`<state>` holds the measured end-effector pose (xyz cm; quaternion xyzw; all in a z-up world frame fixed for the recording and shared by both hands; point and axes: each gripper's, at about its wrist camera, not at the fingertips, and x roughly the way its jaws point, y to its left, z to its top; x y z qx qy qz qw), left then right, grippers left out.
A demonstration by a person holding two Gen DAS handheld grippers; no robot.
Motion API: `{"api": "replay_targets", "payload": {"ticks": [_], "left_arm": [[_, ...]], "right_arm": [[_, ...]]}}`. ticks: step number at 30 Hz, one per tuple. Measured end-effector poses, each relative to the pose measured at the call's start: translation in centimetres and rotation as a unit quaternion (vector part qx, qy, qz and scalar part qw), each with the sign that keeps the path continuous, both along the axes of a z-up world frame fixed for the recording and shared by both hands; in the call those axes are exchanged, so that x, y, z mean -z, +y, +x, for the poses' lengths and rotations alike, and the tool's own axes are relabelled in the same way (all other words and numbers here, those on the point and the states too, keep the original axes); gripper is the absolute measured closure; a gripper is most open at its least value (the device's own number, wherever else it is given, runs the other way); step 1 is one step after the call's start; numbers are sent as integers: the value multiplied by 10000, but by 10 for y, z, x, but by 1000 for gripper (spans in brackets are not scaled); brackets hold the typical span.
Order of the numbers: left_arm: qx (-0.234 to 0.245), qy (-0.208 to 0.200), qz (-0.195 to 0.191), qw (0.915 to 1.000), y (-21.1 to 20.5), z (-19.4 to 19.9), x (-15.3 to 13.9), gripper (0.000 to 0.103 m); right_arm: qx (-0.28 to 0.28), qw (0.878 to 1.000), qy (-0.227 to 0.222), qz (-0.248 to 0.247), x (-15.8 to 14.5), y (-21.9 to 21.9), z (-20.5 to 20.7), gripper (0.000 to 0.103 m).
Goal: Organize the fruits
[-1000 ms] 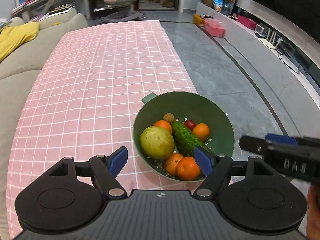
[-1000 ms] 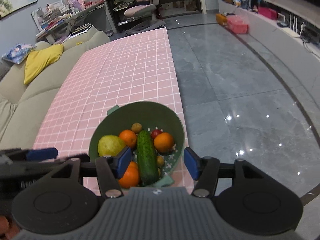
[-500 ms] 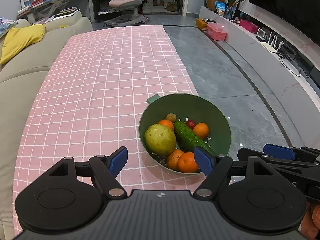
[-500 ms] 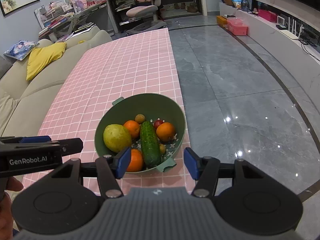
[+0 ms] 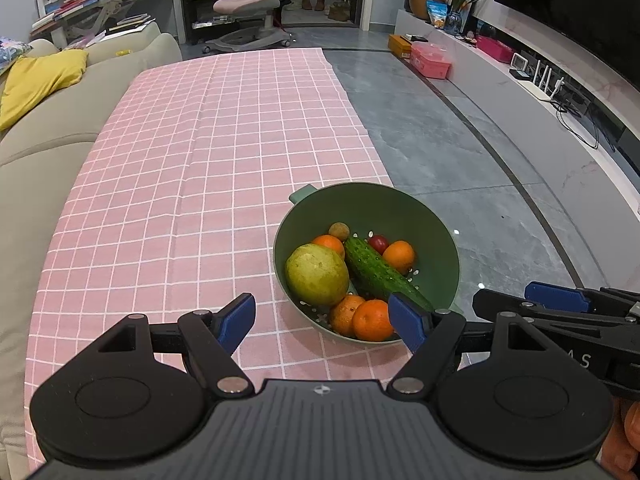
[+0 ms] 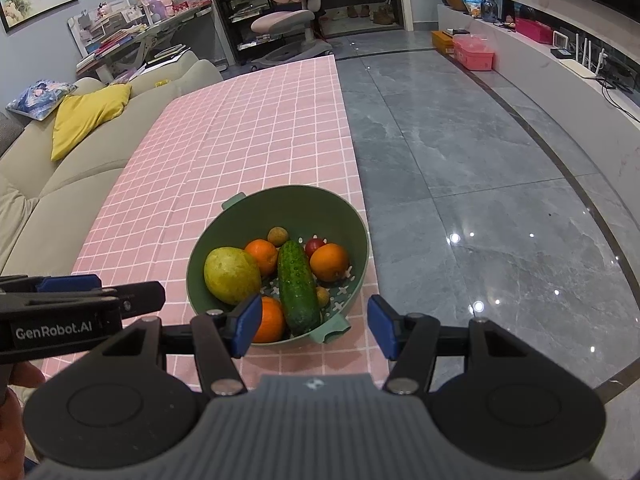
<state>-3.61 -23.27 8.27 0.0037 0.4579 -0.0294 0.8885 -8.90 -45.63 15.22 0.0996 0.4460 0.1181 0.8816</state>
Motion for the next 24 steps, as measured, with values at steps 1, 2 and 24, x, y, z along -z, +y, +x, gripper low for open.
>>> {"api": "replay_targets", "payload": {"ticks": [1,2,24], "left_arm": [[-3,-2,-6,10000,0,0,0,14],[-8,-10,-16,10000,0,0,0,14],[116,-250,-1,9996,-8,-2,0,11]], "right_arm": [[0,10000,0,0,0,0,0,47],[-5,10000,3,1,0,0,0,47],[-36,10000,48,-29,1,1,-1,46]]}}
